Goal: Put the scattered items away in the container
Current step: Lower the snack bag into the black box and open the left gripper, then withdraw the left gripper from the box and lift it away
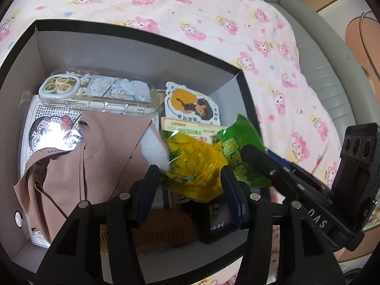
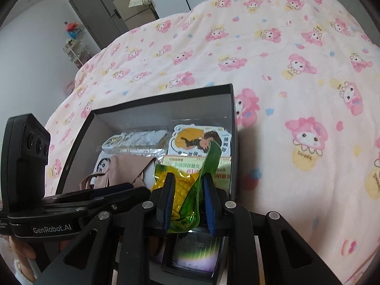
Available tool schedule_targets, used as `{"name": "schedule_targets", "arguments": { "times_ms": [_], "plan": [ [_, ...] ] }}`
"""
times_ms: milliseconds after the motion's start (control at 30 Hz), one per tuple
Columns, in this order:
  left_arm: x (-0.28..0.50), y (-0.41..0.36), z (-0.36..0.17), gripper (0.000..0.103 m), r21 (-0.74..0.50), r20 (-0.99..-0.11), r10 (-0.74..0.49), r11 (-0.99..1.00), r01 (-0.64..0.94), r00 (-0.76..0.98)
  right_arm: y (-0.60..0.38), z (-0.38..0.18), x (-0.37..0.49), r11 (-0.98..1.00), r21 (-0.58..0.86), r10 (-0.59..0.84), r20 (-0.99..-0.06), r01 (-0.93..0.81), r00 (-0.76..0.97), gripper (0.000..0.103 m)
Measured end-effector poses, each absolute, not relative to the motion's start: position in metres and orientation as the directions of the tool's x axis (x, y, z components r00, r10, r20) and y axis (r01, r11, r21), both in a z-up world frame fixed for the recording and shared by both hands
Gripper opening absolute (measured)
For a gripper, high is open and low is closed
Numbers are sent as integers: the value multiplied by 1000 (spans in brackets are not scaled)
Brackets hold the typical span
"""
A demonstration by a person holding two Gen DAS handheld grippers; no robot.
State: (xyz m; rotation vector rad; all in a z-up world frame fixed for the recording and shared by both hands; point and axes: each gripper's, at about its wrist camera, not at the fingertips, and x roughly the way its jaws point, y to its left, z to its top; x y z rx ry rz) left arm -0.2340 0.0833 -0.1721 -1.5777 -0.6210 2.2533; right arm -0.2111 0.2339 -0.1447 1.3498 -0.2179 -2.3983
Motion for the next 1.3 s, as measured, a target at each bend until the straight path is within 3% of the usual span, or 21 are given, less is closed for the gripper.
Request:
{"name": "schedule_targets", "arguments": {
  "times_ms": [167, 500, 667, 933, 1300],
  "plan": [
    [-234, 75, -166, 53, -515, -792, 468, -857, 17, -391, 256, -133, -212, -908, 354, -418, -759, 223, -498, 20],
    [-263, 91, -174, 40, -541, -779, 520, -840, -45, -349, 264, -134, -223, -909, 356, -416, -761, 216, -498, 19],
    [-250, 91, -174, 40, -589, -753, 574, -806, -59, -321, 251, -135, -220, -890, 368, -455, -754, 268, -474, 18],
    [-229, 100, -167, 40, -619, -734, 630, -774, -132, -254, 259, -130, -215, -930, 272, -363, -782, 246, -507, 15],
    [-246, 129, -175, 40, -596, -756, 617, -787, -160, -216, 273, -126, -214, -904, 364, -427, -735, 225, -527, 13]
  ]
}}
